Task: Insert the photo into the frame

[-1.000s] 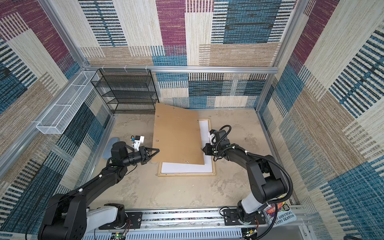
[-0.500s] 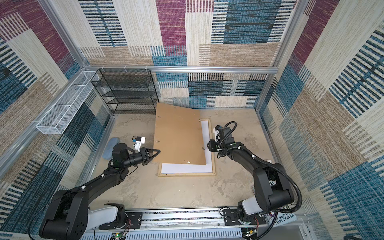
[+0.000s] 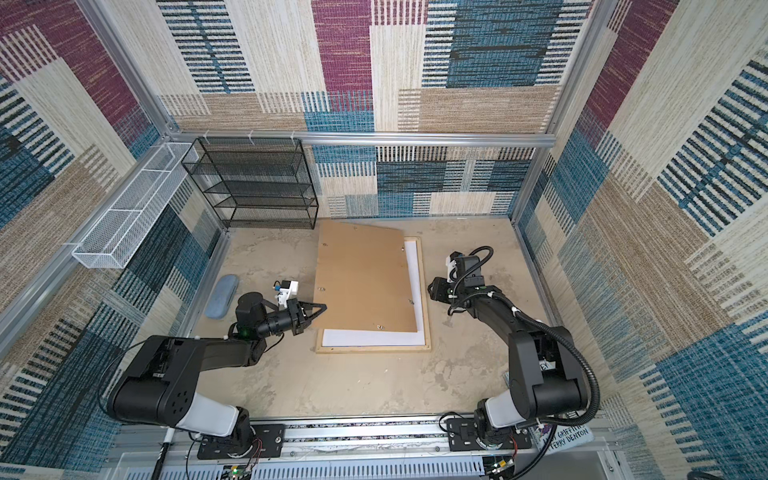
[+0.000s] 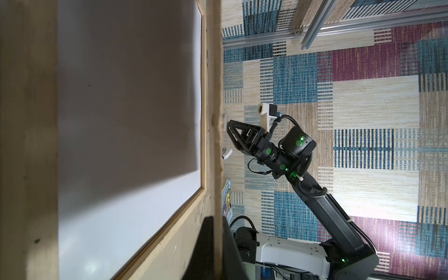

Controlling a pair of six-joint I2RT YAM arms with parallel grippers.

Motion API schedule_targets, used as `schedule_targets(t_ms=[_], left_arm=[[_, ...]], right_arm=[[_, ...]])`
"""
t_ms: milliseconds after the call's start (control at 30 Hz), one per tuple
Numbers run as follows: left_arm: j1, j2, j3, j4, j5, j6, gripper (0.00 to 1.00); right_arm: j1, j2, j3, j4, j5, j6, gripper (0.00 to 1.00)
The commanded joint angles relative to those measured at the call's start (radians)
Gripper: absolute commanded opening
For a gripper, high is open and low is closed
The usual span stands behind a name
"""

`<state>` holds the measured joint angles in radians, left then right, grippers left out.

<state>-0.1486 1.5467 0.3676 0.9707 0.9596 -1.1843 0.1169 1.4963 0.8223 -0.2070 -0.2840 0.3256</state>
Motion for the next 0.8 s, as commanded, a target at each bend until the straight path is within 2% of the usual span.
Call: schedule_targets(t_ms=[0, 267, 600, 767], left_arm=[[-0.015, 0.077, -0.001, 0.311, 0.039, -0.09, 0.0], [-0.037, 0.259, 0.003, 0.438, 0.035, -0.131, 0.0], [-0.037, 0.32, 0.016, 0.438, 0.063, -0.123, 0.0], [-0.036, 0.307, 0.005, 0.436, 0.084, -0.12, 0.0]], right_arm=[[-0.003, 0.041, -0.008, 0.083, -0.037, 0.034, 0.53], [-0.013, 0.083, -0.007, 0.123, -0.072, 0.05, 0.54], [-0.017, 0.091, 0.001, 0.121, -0.084, 0.049, 0.55], [-0.019, 0.092, 0.003, 0.122, -0.085, 0.047, 0.55]])
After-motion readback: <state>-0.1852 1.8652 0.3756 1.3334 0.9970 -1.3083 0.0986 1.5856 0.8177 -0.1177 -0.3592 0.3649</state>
